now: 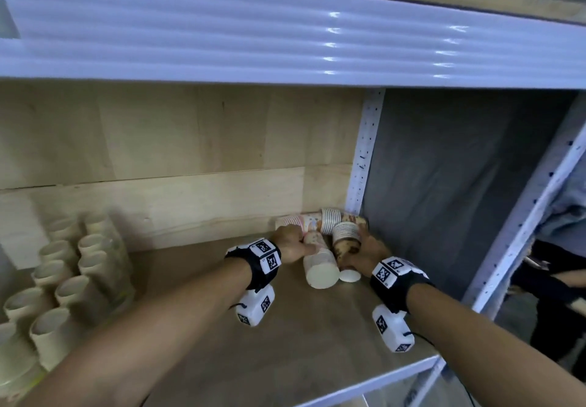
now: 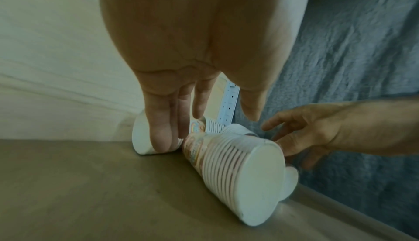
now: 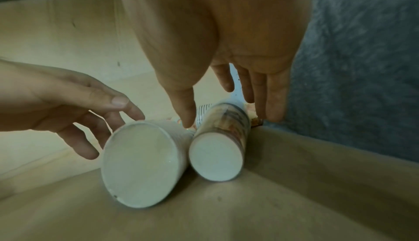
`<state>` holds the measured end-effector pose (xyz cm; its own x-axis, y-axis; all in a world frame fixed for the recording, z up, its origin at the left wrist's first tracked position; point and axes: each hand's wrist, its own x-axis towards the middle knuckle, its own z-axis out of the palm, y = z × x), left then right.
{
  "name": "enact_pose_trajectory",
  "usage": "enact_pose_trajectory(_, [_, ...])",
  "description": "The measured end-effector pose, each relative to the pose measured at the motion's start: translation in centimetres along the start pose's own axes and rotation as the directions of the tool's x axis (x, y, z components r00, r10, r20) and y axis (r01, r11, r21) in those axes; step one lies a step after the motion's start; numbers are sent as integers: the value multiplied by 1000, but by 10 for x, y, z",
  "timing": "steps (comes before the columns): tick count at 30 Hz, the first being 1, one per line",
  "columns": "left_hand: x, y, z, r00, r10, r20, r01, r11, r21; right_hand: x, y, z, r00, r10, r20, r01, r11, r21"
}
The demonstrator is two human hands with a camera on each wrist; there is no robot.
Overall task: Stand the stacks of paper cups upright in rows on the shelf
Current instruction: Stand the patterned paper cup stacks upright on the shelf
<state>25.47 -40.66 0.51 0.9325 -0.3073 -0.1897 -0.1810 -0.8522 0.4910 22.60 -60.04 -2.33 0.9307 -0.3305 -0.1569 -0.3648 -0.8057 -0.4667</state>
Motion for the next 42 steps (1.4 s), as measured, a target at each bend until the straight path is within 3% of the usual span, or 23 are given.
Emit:
enact_pose_trajectory(6, [16,8,14,998,-15,66,18,998,-54,3,8,13,1000,-28,-6,28,991,134])
enact_pose_trajectory(18, [35,7,36,990,-29,140,56,979,-197,-4,2,22,999,-22,-26,25,986,165])
enact_pose_trajectory(30, [37,1,37,993,-2,116,37,952,-302,-2,-2,24,1000,26,-10,-24,985,174])
enact_pose_trajectory(38, [30,-11,36,999,-9,38,22,936,-352,-13,-14,4,995,47,-93,-45,999,16])
enact_pose_trajectory(42, [22,-16,31,1000,17,-15,-22,933,-360,-21,-27,-15,987,-10,-157,13,1000,18])
